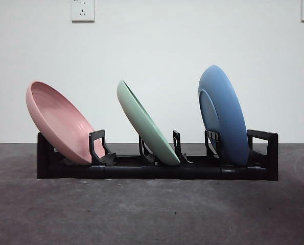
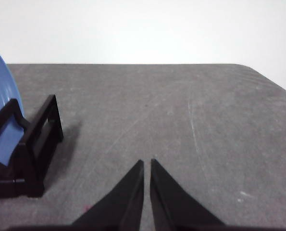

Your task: Place the plate

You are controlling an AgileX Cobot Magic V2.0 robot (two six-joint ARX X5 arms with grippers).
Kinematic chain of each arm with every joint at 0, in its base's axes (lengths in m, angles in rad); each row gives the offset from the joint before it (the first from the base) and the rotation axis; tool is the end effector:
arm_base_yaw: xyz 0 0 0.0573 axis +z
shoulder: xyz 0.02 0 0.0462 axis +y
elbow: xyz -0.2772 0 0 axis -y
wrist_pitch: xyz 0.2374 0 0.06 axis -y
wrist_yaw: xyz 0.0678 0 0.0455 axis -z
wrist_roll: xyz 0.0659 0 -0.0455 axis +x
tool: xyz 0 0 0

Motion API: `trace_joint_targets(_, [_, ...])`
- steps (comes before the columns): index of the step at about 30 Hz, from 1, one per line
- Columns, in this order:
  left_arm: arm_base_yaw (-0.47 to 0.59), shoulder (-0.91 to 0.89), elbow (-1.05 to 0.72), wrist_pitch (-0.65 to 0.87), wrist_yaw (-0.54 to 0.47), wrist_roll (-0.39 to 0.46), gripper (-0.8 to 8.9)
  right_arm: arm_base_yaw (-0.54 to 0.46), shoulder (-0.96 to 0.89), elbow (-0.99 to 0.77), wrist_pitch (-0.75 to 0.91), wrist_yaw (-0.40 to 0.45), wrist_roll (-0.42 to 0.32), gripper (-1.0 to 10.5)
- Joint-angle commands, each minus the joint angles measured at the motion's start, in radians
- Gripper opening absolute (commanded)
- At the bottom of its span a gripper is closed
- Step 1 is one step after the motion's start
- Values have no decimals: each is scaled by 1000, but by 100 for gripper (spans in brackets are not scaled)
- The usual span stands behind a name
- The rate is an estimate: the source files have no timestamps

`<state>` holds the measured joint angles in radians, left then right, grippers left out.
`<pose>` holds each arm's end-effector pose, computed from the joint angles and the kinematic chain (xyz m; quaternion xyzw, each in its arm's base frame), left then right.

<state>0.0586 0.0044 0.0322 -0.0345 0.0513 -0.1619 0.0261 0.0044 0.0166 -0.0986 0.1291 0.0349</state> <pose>0.1121 0.0032 0.1704 -0.0810 0.0030 0.0039 0.9967 0.1123 -0.0056 0.1561 0.0141 0.0422 -0.0522 0.9976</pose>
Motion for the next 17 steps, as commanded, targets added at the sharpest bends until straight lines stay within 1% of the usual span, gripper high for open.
trace_joint_targets(1, [1,-1,-19,75,1,-94,7,1,-1,-4,31,-27,50,22])
trace_joint_targets(4, [1,-1,-19,156,2,-159,7,1,-1,-4,92,-94,149,21])
trace_joint_targets(6, [1,-1,-18,215,2,-207,7,2,-1,-4,189,-136,216,20])
trace_joint_targets(9, [1,-1,-16,310,2,-274,7,3,-1,-3,330,-164,276,19])
trace_joint_targets(11, [1,-1,0,347,2,-344,9,3,-1,3,411,-178,327,14])
trace_joint_targets(12, [1,-1,14,341,2,-373,10,3,-1,13,415,-181,345,14])
trace_joint_targets(14, [1,3,69,267,4,-405,10,3,0,67,349,-185,390,14])
trace_joint_targets(17, [1,34,202,58,18,-389,10,3,21,188,171,-227,400,14])
